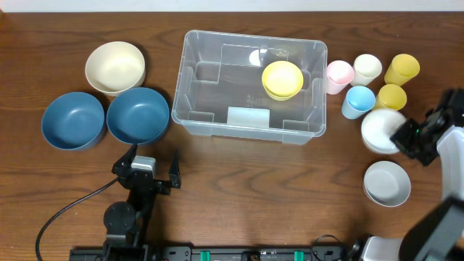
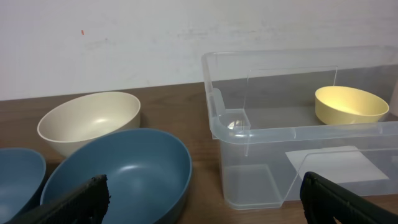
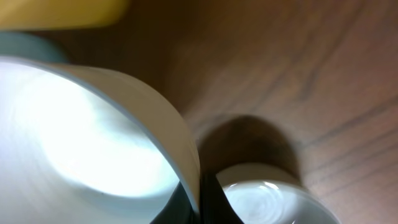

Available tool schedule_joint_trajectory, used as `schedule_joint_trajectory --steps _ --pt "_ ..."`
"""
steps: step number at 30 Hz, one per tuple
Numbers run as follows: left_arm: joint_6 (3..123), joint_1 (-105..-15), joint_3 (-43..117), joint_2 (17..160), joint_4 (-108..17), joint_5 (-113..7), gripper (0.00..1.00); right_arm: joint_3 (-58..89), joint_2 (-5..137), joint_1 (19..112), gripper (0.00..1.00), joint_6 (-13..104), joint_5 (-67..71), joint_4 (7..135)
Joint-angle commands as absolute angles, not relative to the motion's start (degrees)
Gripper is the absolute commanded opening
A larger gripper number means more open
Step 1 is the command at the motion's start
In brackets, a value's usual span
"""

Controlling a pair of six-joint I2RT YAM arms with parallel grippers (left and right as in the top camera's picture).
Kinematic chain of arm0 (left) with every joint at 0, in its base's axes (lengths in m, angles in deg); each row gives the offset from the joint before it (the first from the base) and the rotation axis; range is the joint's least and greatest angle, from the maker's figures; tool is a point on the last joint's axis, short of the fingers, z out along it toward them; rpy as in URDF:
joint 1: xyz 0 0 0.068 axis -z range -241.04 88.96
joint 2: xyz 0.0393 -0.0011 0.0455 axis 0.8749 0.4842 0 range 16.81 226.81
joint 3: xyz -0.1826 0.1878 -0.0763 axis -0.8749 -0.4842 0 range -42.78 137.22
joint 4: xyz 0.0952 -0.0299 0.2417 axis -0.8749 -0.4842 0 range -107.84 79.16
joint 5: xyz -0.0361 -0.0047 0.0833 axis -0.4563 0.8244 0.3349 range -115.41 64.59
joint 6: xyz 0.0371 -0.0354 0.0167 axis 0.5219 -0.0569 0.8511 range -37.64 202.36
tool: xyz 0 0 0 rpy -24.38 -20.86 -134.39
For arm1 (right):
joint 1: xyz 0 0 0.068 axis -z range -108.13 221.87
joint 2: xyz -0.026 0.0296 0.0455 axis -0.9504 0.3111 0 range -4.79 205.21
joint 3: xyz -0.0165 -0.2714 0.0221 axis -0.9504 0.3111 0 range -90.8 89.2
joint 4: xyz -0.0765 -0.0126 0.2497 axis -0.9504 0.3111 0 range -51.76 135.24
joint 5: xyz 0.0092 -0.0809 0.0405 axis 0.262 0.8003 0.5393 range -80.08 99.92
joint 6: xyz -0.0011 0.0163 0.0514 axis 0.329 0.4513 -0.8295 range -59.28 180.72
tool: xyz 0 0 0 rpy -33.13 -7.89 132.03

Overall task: Pack container
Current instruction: 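Carry the white bowl into the bin, stack it on the yellow bowl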

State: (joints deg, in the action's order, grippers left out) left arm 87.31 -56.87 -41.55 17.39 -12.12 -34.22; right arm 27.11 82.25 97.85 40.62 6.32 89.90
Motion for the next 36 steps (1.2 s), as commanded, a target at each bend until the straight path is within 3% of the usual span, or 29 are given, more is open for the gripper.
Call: schedule_joint_trajectory --steps 1,9,19,36 --pt "87.86 -57.16 -42.55 17.04 -14.04 -35.27 0.98 22.37 74.27 93.85 0.01 42.63 3.76 91.51" --pt "87.86 -57.16 -42.55 17.04 -14.04 -35.27 0.98 14.83 63.89 77.26 0.05 45.34 -3.06 92.74" --pt "87.86 -57.16 -42.55 17.04 -14.04 -35.27 0.98 8.03 72.02 57.83 0.03 43.4 7.68 82.86" --pt "87.86 -57.16 -42.55 17.04 -14.04 -35.27 0.98 8.03 99.45 55.84 0.01 43.6 10.67 65.39"
